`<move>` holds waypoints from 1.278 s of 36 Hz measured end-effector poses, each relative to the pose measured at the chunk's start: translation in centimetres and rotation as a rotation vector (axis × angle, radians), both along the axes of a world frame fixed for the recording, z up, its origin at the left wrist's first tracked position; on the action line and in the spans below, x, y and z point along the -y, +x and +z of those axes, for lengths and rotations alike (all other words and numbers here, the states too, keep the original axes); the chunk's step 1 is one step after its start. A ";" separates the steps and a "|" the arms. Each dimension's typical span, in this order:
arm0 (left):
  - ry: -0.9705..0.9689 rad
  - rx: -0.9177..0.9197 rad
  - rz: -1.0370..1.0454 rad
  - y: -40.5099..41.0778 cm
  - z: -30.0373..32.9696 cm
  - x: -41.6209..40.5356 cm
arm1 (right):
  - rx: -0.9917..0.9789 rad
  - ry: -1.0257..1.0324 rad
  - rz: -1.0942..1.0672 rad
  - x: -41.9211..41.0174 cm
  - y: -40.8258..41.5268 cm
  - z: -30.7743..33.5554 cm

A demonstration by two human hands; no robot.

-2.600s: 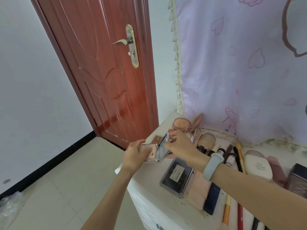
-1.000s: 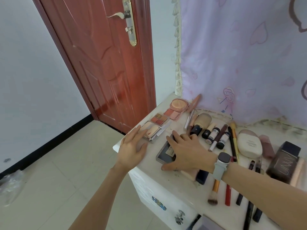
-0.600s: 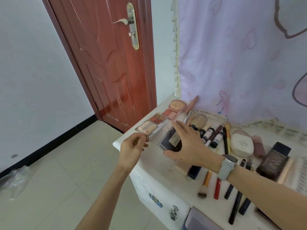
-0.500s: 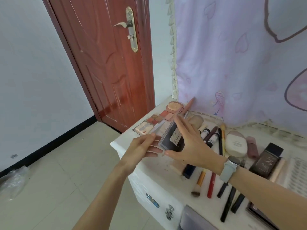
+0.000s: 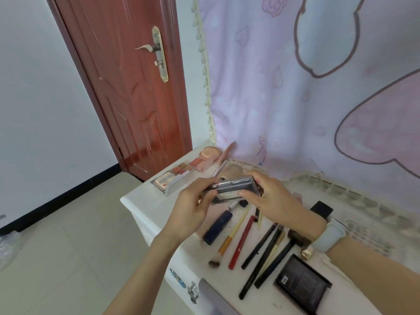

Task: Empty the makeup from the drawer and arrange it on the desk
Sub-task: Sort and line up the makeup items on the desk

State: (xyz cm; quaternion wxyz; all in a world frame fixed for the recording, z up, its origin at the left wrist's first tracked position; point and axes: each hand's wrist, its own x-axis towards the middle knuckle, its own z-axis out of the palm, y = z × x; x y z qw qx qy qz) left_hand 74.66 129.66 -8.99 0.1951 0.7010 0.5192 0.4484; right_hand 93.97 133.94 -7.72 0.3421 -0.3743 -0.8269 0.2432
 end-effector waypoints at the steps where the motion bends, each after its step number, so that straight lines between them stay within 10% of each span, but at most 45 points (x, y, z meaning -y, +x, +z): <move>1: -0.006 0.076 0.032 0.4 0.2 0.1 | -0.039 0.017 -0.017 0.2 0.2 0.0; 11: -0.431 1.098 -0.061 1.2 -0.4 2.0 | -0.179 0.054 0.110 1.5 -1.0 -1.1; 46: -0.283 0.779 0.121 -6.0 -2.5 1.8 | 0.159 -0.241 0.178 1.9 -9.6 0.1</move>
